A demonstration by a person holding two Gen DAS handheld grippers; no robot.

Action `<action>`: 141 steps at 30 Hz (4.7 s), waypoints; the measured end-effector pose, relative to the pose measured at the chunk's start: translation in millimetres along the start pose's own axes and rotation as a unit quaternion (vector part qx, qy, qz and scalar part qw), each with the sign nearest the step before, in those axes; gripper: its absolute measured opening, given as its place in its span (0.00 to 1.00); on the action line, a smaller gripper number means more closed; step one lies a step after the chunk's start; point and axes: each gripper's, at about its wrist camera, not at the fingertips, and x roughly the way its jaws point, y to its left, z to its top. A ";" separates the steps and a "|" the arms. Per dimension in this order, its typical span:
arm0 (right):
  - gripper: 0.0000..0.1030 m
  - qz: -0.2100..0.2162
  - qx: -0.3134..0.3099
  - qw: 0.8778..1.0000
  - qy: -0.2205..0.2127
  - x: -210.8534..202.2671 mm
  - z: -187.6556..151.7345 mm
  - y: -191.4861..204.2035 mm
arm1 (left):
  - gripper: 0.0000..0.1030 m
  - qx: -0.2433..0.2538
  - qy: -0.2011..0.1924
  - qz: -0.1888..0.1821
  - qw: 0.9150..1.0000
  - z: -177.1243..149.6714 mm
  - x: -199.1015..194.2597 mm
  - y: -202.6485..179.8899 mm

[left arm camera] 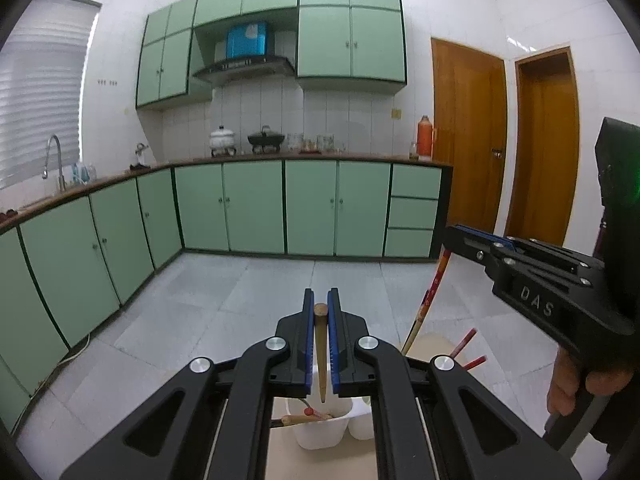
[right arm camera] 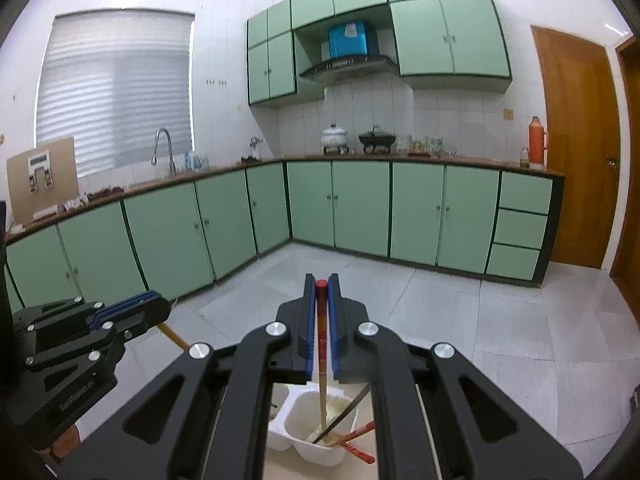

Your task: Organize utensils

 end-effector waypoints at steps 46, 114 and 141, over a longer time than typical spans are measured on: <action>0.95 -0.026 0.023 0.999 -0.006 -227.5 -95.5 47.6 | 0.94 -0.004 -0.039 0.050 0.998 -73.7 -216.1 -25.9; 0.95 -0.014 -0.001 1.000 -0.015 -241.5 -96.5 71.4 | 0.94 -0.022 -0.054 0.051 0.997 -81.3 -245.0 -27.4; 0.95 -0.015 -0.001 1.000 -0.012 -239.0 -98.9 70.5 | 0.94 -0.022 -0.053 0.050 0.997 -82.8 -242.0 -26.5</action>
